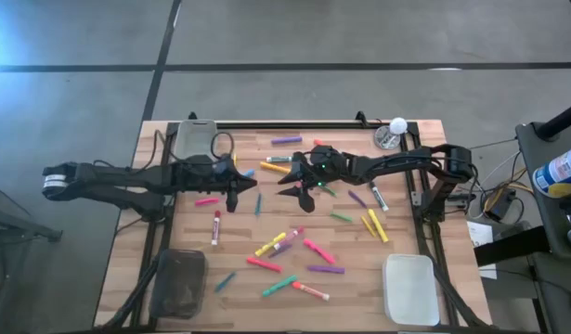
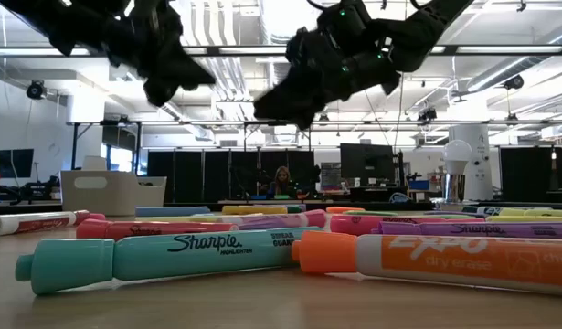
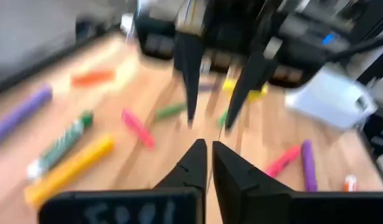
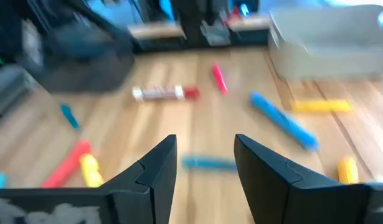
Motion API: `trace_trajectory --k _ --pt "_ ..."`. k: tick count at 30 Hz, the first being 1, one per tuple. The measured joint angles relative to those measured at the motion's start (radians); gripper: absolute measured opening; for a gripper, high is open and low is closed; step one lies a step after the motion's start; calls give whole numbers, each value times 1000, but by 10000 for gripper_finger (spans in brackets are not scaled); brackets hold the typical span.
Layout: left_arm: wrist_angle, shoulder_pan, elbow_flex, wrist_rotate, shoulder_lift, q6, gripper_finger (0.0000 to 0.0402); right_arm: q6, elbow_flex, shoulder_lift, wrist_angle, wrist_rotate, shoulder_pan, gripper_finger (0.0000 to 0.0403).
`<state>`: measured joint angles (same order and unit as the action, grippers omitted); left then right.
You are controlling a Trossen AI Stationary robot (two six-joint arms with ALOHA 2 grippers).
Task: Pick & Place Markers
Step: Put the left yellow highlighter pen into the black bin
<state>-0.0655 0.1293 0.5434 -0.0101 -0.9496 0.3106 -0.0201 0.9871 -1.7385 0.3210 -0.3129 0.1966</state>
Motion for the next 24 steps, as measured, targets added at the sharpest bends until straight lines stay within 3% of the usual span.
trace_trajectory --k 4,9,16,24 --pt "40 -34 0 1 -77 80 61 6 -35 31 -81 71 -4 174" --pt "111 -112 35 -4 -199 165 109 -34 -132 60 -45 81 -4 179" --pt "157 -255 154 -26 -372 245 135 -111 -338 127 174 82 -8 130" --pt "399 -390 362 -113 -598 388 135 -137 -490 257 187 166 -9 87"
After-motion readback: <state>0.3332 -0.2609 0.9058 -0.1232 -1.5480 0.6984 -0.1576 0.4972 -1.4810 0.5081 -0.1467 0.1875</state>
